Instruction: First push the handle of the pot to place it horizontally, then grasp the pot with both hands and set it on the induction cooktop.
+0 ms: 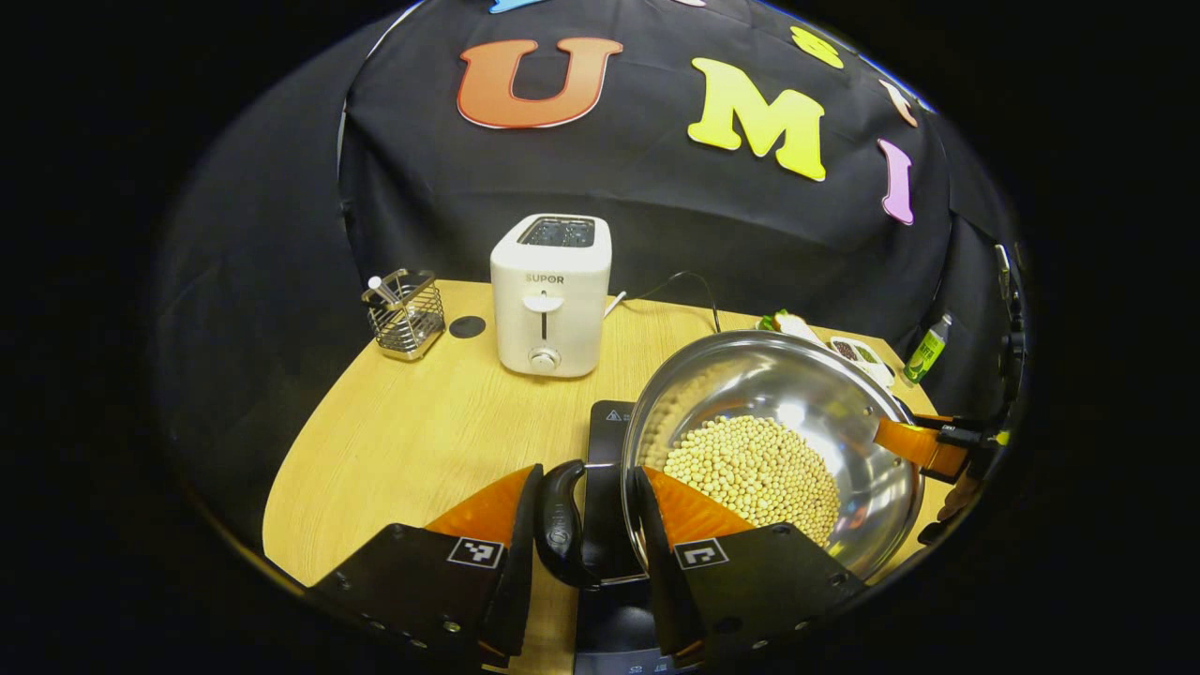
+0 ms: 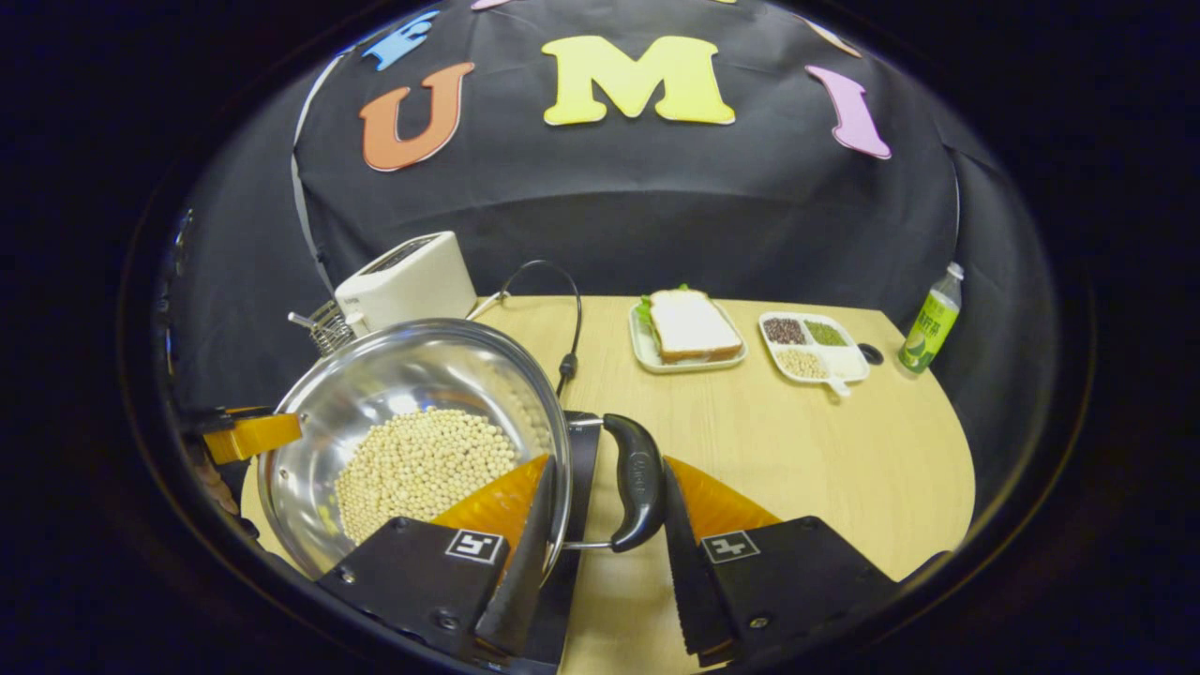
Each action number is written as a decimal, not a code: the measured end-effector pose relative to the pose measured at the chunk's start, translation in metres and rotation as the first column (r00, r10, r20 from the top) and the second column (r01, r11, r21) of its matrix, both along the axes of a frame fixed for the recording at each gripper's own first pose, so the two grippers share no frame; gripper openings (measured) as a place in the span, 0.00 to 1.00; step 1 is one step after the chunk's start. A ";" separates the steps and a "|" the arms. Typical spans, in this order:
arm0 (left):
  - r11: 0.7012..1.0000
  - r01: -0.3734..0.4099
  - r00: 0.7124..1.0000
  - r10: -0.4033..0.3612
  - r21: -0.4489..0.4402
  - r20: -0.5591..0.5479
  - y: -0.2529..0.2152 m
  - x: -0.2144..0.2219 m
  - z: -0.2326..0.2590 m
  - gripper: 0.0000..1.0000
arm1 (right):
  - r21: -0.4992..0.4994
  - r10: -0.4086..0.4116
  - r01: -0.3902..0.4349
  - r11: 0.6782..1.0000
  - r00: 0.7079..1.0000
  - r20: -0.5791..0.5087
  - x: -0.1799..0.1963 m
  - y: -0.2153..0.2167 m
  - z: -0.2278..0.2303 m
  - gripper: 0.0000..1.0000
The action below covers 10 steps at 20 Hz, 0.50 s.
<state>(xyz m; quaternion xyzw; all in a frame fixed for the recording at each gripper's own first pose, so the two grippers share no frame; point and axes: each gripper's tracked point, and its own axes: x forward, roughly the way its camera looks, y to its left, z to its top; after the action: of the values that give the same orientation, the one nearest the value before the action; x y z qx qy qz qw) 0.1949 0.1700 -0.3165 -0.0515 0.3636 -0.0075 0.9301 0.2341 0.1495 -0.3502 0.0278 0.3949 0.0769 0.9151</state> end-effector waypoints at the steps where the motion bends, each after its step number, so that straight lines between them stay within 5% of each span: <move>1: 1.000 0.001 1.000 -0.001 -0.003 0.001 0.001 0.001 -0.002 0.51 | 0.009 -0.002 0.002 1.000 1.000 -0.002 0.000 0.001 -0.003 0.62; 3: 1.000 -0.002 1.000 0.002 -0.003 0.016 0.004 0.002 -0.001 0.51 | 0.020 0.000 0.000 1.000 1.000 0.002 -0.001 0.004 -0.004 0.63; 4: 1.000 0.005 1.000 -0.005 0.003 0.019 0.004 0.002 -0.002 0.60 | 0.019 -0.001 0.000 1.000 1.000 0.003 -0.001 0.003 -0.006 0.62; 5: 1.000 0.008 1.000 -0.008 0.011 0.030 0.005 0.003 -0.001 0.42 | 0.023 -0.002 0.002 1.000 1.000 0.008 -0.002 0.003 -0.005 0.62; 6: 1.000 0.007 0.999 -0.008 0.017 0.034 0.005 0.002 -0.002 0.54 | 0.028 0.000 0.000 1.000 1.000 0.013 -0.001 0.003 -0.005 0.63; 7: 1.000 0.002 0.999 -0.003 0.017 0.043 0.005 0.003 -0.001 0.46 | 0.033 0.004 -0.005 0.999 1.000 0.019 0.000 0.003 -0.006 0.63; 8: 1.000 -0.008 0.998 0.007 0.009 0.056 0.005 0.004 0.002 0.59 | 0.038 0.007 -0.008 0.999 1.000 0.027 0.000 0.002 -0.006 0.65; 10: 1.000 -0.024 0.996 0.024 0.004 0.083 0.006 0.007 0.008 0.61 | 0.038 0.014 -0.016 0.999 0.999 0.036 -0.001 -0.001 -0.008 0.69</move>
<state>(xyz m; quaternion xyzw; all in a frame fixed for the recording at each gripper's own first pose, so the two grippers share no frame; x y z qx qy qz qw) 0.2020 0.1760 -0.3089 -0.0531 0.3240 0.0026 0.9446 0.2335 0.1489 -0.3583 0.0410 0.3770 0.0919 0.9207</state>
